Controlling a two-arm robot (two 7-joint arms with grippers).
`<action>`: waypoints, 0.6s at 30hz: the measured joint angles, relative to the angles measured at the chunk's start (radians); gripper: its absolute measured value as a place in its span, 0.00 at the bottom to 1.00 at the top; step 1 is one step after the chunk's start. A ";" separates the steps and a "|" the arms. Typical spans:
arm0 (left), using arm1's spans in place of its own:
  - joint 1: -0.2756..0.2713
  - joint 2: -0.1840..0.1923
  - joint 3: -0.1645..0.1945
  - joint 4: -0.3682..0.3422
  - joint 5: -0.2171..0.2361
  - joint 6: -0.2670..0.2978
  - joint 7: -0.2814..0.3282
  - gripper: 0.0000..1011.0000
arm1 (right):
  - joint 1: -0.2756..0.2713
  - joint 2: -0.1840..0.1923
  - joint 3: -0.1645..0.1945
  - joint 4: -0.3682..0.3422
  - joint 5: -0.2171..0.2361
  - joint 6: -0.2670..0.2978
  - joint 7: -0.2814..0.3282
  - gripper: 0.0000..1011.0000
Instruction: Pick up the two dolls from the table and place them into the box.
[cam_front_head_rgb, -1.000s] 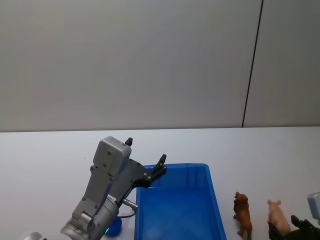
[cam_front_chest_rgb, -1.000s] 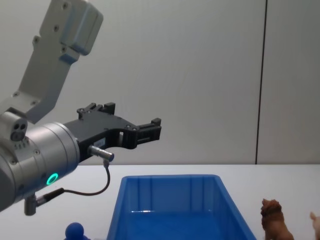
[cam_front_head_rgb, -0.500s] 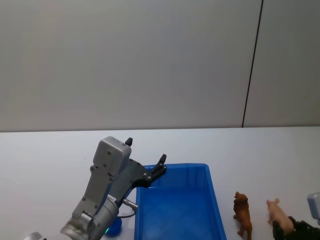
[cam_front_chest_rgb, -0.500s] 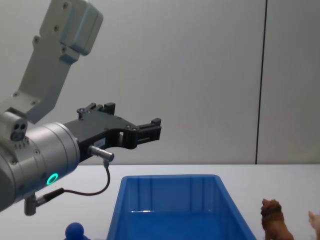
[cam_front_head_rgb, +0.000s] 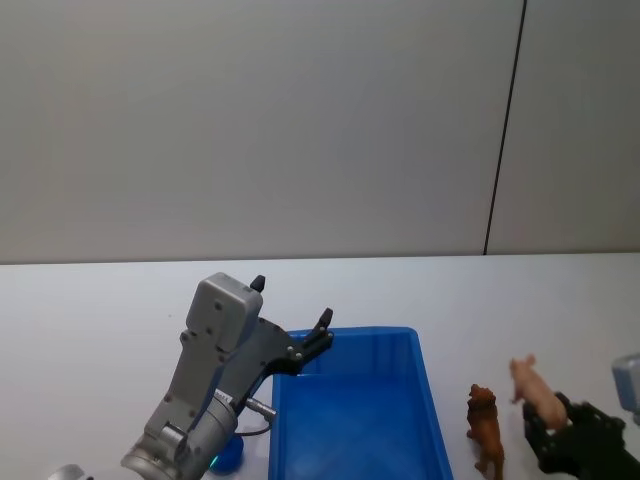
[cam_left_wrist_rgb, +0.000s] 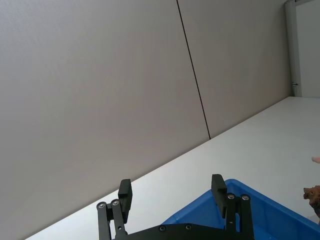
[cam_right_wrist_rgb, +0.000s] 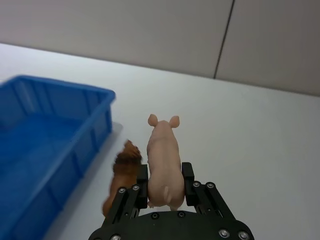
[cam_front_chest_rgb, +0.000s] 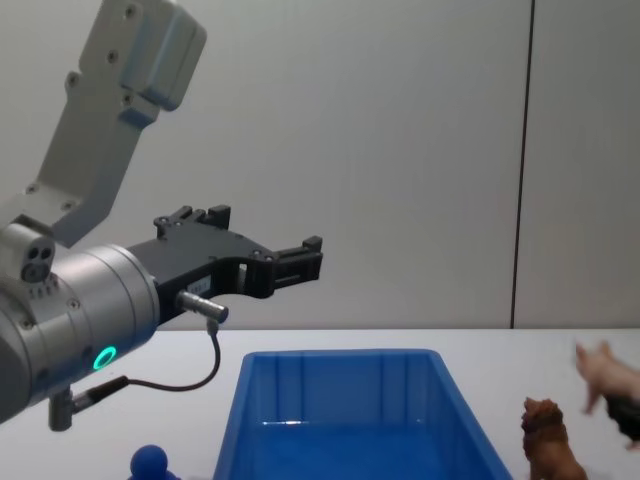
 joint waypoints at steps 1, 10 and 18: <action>0.000 0.000 0.000 0.000 0.000 0.000 0.000 0.99 | 0.004 -0.003 -0.002 -0.011 -0.001 -0.002 0.011 0.38; 0.000 0.000 0.000 0.000 0.000 0.000 0.000 0.99 | 0.044 -0.032 -0.025 -0.049 -0.015 -0.004 0.096 0.38; 0.000 0.000 0.000 0.000 0.000 0.000 0.000 0.99 | 0.102 -0.079 -0.059 -0.043 -0.041 0.018 0.192 0.38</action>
